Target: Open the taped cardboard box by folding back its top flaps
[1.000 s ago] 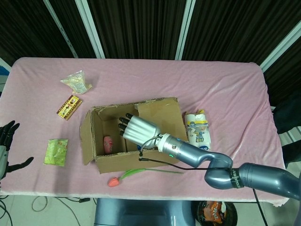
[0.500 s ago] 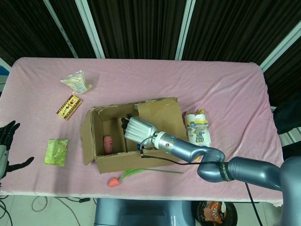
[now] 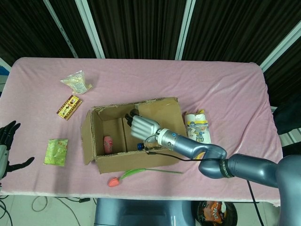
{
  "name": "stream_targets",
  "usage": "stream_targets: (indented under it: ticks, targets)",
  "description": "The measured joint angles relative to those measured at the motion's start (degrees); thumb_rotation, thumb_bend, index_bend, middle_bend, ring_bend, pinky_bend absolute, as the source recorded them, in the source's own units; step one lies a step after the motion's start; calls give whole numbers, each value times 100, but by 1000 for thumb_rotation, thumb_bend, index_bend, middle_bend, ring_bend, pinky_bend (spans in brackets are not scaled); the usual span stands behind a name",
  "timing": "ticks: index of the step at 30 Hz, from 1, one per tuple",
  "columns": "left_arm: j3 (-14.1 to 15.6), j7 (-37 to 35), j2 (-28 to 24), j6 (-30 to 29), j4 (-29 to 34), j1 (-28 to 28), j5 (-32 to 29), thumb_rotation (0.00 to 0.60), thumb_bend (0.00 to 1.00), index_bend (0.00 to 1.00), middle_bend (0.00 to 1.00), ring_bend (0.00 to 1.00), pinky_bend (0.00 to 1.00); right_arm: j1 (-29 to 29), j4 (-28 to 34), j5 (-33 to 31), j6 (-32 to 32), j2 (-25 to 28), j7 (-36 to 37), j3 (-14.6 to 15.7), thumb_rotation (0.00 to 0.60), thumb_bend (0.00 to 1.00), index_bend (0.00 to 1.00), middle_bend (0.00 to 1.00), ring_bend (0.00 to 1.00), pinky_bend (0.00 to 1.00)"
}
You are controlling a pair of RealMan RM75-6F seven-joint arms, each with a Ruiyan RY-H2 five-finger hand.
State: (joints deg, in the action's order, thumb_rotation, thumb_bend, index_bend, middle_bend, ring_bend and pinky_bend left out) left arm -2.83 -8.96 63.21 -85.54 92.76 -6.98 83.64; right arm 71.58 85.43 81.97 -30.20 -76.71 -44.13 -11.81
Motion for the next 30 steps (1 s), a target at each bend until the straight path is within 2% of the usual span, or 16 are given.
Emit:
stream_targets:
  ticks: [6,19,26,30]
  targets:
    - [-4,46,10,-20,-4,13,52,600,111,0,0,0,38,-36,199,-215,-167,190,-563,75,600,865,611,267,127,250]
    - [-15,17,18,-84,-17,43,160,600,111,0,0,0,38,-46,1043,-775,-559,812,-1560,150,600,846,612,256,118,249]
    - [-15,16,19,-94,-26,53,204,600,110,0,0,0,38,-28,1458,-1019,-725,1252,-1904,188,600,730,603,224,100,237]
    - [-25,10,15,-99,-31,60,201,600,111,0,0,0,38,-21,1648,-1158,-807,1484,-2114,236,600,611,529,205,94,237]
